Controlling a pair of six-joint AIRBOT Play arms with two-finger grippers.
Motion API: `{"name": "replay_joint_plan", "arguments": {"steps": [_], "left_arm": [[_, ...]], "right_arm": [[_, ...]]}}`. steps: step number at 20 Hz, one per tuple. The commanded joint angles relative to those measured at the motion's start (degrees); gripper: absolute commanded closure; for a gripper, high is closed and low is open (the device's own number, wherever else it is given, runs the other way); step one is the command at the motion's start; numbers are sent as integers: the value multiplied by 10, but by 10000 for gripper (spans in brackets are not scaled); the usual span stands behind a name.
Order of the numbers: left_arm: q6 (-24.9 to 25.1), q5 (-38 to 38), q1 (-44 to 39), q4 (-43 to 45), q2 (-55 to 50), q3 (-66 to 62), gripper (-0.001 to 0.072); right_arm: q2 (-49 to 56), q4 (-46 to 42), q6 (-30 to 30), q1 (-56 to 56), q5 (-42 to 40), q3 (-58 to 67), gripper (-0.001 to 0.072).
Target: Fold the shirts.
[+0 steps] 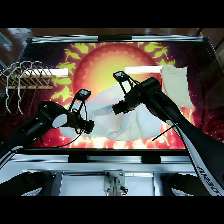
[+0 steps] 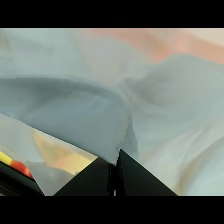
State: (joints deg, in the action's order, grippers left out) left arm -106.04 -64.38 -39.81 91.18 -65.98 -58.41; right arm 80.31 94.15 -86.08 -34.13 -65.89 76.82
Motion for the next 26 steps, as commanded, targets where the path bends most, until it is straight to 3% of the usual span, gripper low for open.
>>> {"name": "replay_joint_plan", "arguments": {"steps": [1,2,3,6,10,11,12,14,21,22,23,24,26], "left_arm": [[-31,61,26,10,-15,23,284],[-21,64,49,10,-17,23,545],[-2,63,77,9,-15,17,661],[90,58,162,-16,-10,-32,662],[220,71,238,-225,-43,-50,660],[247,57,240,-257,-62,-50,656],[269,41,238,-276,-83,-50,568],[276,16,237,-278,-110,-50,221],[358,-57,238,-297,-106,-51,221],[365,-57,236,-297,-109,-44,250],[366,-57,236,-297,-112,-40,404],[366,-57,238,-297,-117,-41,661],[398,-55,238,-297,-118,-41,662]], "right_arm": [[-2,1,-10,0,-3,0,660],[-3,0,-12,0,-7,0,660],[-4,0,-16,0,-12,0,660],[-7,18,-42,0,-18,0,660],[-7,109,-78,0,-18,0,660],[-7,120,-78,0,-18,0,660],[-7,124,-78,0,-18,0,660],[-7,120,-78,0,-17,0,660],[-7,101,-78,0,-12,0,660],[-7,98,-78,2,-13,0,660],[-7,99,-78,5,-15,0,660],[-7,98,-78,11,-17,0,660],[-7,99,-78,26,-25,0,660]]}}
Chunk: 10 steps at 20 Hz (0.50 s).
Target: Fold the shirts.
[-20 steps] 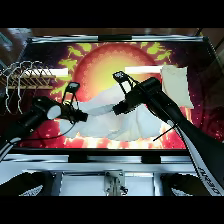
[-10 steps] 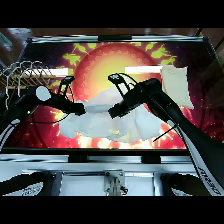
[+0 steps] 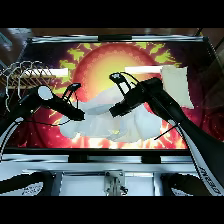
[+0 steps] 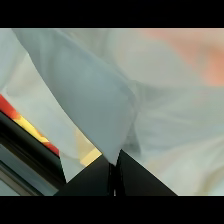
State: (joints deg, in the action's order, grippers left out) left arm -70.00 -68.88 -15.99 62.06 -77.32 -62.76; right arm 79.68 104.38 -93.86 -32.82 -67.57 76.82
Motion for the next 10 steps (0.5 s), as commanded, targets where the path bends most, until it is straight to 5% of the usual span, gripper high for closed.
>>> {"name": "replay_joint_plan", "arguments": {"steps": [1,5,10], "left_arm": [[49,-14,0,-6,-3,1,663],[111,-87,8,-59,-3,-36,666],[180,-267,64,-350,-3,-118,666]], "right_arm": [[-1,-3,-1,23,-13,0,660],[-24,14,-46,64,-15,0,660],[-72,162,-180,101,-52,0,661]]}}
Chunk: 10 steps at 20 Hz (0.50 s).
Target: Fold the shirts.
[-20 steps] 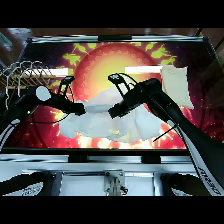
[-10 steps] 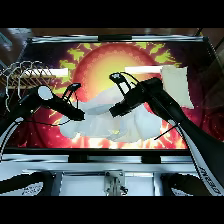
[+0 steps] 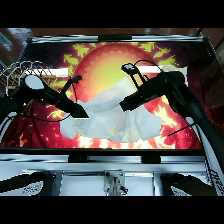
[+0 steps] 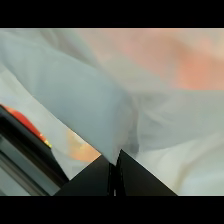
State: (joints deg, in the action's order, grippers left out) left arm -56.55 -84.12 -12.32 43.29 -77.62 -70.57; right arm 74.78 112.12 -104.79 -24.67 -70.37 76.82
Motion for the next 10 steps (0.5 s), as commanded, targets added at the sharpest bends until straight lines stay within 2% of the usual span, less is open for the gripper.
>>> {"name": "replay_joint_plan", "arguments": {"steps": [1,3,10], "left_arm": [[45,-155,38,-190,-1,-48,666],[43,-217,62,-204,-1,-47,666],[27,-215,177,-138,-17,-44,665]], "right_arm": [[-33,105,-75,21,-35,0,660],[-51,129,-82,21,-55,0,661],[-105,117,-52,21,-81,0,660]]}}
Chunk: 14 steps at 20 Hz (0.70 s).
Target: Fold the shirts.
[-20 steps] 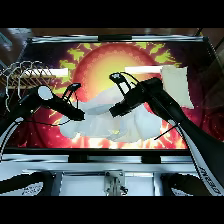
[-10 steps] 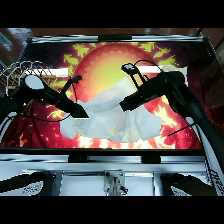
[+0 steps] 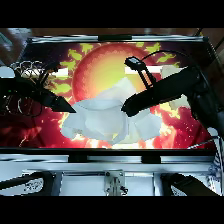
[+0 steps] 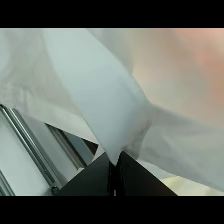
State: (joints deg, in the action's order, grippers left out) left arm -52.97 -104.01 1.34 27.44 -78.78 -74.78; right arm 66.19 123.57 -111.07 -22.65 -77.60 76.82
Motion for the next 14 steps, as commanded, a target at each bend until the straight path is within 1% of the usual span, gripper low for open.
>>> {"name": "replay_joint_plan", "arguments": {"steps": [1,4,7,8,9,10,12,14], "left_arm": [[-9,-15,45,20,-6,0,665],[-8,-9,42,22,-6,0,663],[-12,25,42,22,-6,-1,655],[-23,34,44,22,-6,-1,554],[-34,41,46,22,-6,-2,386],[-53,46,50,21,-6,-5,351],[-72,45,57,22,-5,-21,348],[-84,46,67,22,-4,-54,349]], "right_arm": [[-21,5,20,1,-5,1,660],[-21,25,41,0,1,19,660],[-21,35,62,0,1,55,660],[-21,34,77,0,3,63,660],[-21,34,95,0,7,65,660],[-19,33,115,0,10,65,660],[-14,34,150,0,11,65,660],[-2,32,170,-3,11,65,660]]}}
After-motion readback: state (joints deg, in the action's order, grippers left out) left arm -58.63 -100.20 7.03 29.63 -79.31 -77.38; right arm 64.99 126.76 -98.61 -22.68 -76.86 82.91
